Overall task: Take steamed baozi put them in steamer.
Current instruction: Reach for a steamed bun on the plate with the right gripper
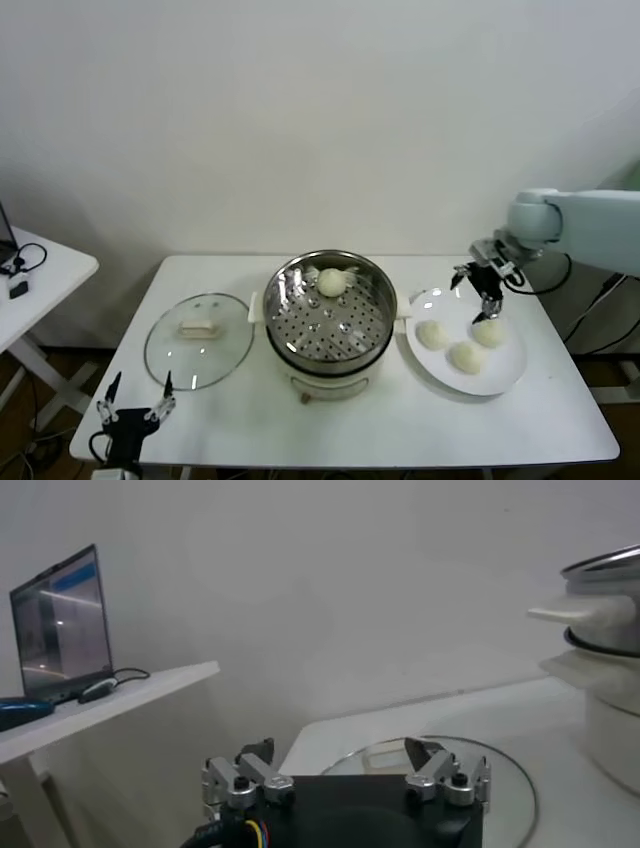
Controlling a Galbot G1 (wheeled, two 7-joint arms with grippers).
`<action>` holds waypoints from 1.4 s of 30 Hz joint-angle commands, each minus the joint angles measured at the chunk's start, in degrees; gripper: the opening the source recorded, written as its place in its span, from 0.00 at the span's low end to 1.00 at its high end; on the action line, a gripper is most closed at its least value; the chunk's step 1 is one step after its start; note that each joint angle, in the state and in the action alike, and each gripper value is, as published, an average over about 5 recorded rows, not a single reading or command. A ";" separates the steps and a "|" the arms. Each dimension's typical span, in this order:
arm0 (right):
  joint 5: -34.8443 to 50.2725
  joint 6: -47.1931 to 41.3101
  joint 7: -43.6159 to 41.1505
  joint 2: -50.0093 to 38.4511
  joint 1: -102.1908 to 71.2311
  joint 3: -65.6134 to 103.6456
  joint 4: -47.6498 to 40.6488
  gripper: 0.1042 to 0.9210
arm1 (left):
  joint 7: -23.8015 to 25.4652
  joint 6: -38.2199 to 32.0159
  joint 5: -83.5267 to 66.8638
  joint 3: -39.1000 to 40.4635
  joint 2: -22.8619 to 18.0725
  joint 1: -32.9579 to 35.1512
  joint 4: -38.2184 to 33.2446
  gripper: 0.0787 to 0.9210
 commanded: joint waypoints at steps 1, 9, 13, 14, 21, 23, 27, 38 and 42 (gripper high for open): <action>0.06 -9.89 3.80 -2.92 -14.91 10.55 -3.31 0.88 | -0.03 -0.07 -0.12 -0.34 -2.80 0.18 -0.17 0.88; -2.49 -9.01 4.35 1.77 -23.51 19.59 -10.76 0.88 | 0.00 -0.11 -0.08 -1.00 -2.80 0.23 0.04 0.88; -3.05 -8.52 4.26 3.75 -25.54 21.67 -13.44 0.88 | 0.02 -0.15 -0.07 -1.31 -2.80 0.32 0.16 0.88; -3.21 -8.42 4.23 4.16 -25.90 21.93 -14.00 0.88 | 0.03 -0.14 -0.07 -1.40 -2.80 0.32 0.18 0.88; -4.46 -8.19 3.98 5.46 -27.75 22.95 -16.07 0.88 | 0.09 -0.12 -0.12 -1.79 -2.80 0.23 0.39 0.88; -4.99 -8.12 3.98 5.67 -28.19 23.29 -16.59 0.88 | 0.10 -0.14 -0.07 -1.81 -2.80 0.15 0.52 0.88; -5.41 -8.11 3.80 6.10 -28.71 23.67 -17.37 0.88 | 0.09 -0.23 0.05 -1.83 -2.80 0.08 0.83 0.88; -5.52 -8.42 2.70 6.21 -28.34 23.33 -16.54 0.76 | 0.12 -0.01 0.05 -1.81 -2.80 -0.08 0.83 0.88; -5.12 -8.38 2.12 5.74 -26.71 22.46 -15.45 0.65 | 0.09 0.11 0.08 -1.69 -2.80 -0.07 0.71 0.88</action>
